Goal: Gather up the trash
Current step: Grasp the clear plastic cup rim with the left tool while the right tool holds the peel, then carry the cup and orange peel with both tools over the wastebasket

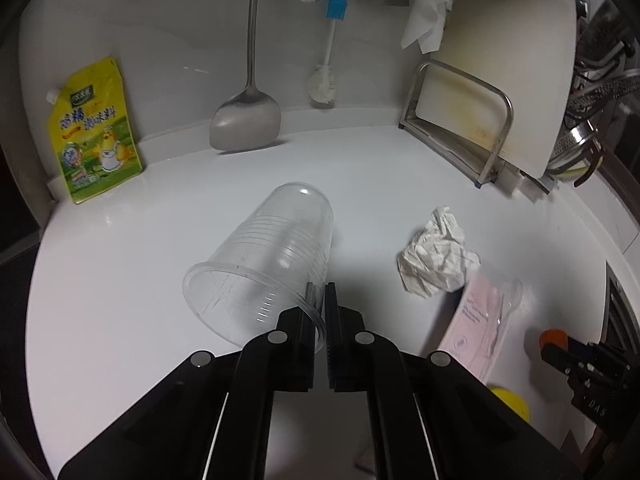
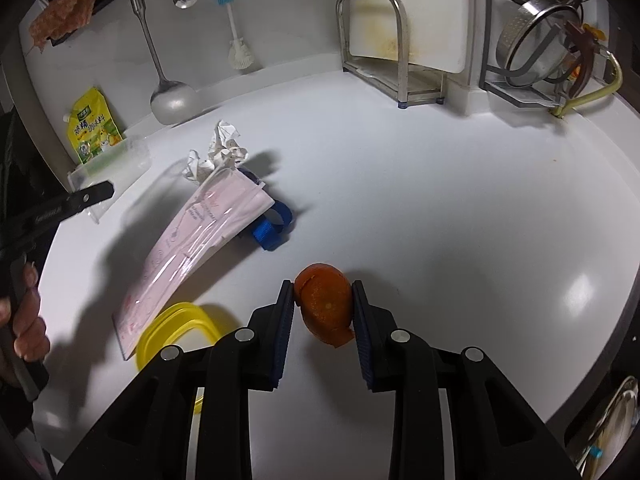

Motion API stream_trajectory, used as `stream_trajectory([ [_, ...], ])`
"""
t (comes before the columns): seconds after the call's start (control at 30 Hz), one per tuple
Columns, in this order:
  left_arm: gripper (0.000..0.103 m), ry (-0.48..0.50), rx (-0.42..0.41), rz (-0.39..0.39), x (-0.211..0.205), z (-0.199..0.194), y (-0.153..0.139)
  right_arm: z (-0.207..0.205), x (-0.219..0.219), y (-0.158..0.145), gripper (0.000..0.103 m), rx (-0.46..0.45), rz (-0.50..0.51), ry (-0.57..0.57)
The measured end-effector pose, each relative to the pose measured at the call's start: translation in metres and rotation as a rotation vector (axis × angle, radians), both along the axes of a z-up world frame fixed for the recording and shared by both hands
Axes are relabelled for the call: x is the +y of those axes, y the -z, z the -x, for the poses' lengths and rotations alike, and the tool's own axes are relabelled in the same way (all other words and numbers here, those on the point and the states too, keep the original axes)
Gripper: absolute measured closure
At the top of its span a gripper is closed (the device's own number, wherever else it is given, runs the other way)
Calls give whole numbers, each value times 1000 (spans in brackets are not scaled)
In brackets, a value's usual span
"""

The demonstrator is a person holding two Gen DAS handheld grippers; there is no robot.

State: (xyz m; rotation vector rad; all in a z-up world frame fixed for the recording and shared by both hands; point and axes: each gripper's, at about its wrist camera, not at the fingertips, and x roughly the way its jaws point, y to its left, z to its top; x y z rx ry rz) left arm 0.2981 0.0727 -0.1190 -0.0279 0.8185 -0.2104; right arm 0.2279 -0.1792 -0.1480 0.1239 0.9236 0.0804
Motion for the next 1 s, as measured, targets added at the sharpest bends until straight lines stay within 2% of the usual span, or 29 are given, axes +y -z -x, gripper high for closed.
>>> stream_trajectory([
  [0.33, 98, 1, -17, -50, -2, 67, -29, 41, 5, -23, 75, -15, -48, 15],
  [0.63, 98, -16, -21, -53, -13, 142, -51, 108, 5, -42, 75, -21, -77, -26],
  [1.0, 98, 13, 9, -53, -54, 240, -53, 195, -10, -54, 75, -19, -87, -73],
])
